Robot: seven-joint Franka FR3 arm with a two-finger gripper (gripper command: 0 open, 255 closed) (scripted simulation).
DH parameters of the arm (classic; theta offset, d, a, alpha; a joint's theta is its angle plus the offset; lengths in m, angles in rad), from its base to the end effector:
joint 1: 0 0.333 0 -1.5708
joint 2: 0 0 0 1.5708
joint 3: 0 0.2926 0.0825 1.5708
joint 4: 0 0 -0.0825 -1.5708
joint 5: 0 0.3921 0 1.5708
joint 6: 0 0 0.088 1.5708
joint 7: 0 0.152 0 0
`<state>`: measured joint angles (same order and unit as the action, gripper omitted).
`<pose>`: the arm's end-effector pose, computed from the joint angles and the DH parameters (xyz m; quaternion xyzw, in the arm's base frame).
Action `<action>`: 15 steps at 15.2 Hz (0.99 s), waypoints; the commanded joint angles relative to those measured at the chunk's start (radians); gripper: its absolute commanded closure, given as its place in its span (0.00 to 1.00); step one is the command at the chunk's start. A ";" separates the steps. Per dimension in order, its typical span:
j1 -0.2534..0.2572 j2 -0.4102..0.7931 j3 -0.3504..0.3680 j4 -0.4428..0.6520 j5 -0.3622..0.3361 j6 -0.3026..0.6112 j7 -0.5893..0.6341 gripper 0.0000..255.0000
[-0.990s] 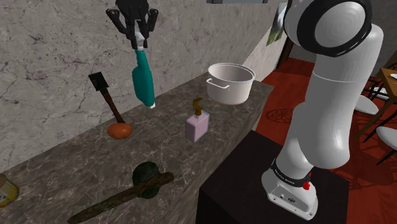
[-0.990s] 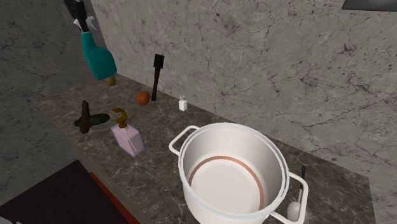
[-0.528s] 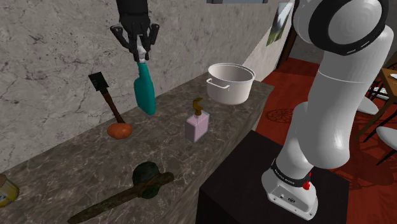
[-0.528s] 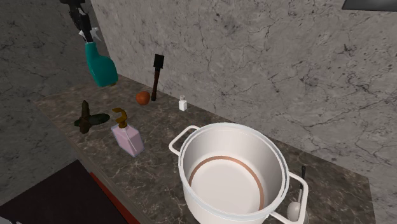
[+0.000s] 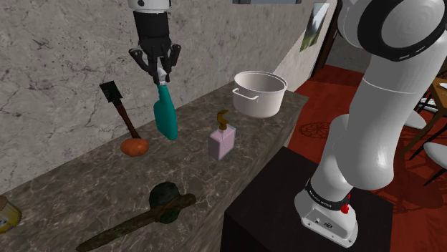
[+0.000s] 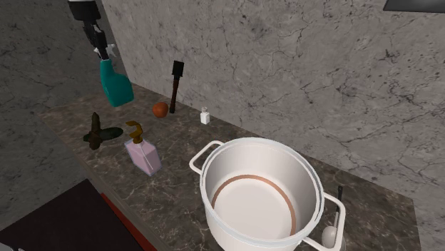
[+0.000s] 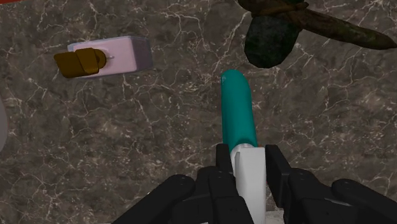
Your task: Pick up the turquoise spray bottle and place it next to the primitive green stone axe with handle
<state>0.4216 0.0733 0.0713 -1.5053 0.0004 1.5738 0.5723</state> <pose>0.5147 0.2752 0.5459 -0.9992 0.0398 0.0034 0.0013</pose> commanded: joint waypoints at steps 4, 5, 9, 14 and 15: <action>-0.001 -0.018 -0.001 -0.091 0.001 0.074 -0.002 1.00; -0.001 -0.020 -0.001 -0.107 0.001 0.088 -0.002 1.00; -0.001 -0.026 -0.001 -0.169 0.002 0.143 -0.003 1.00; -0.001 -0.029 -0.001 -0.239 0.002 0.211 -0.003 1.00; -0.001 -0.028 -0.001 -0.252 0.002 0.225 -0.003 1.00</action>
<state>0.4196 0.0439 0.0697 -1.7474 0.0026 1.7865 0.5681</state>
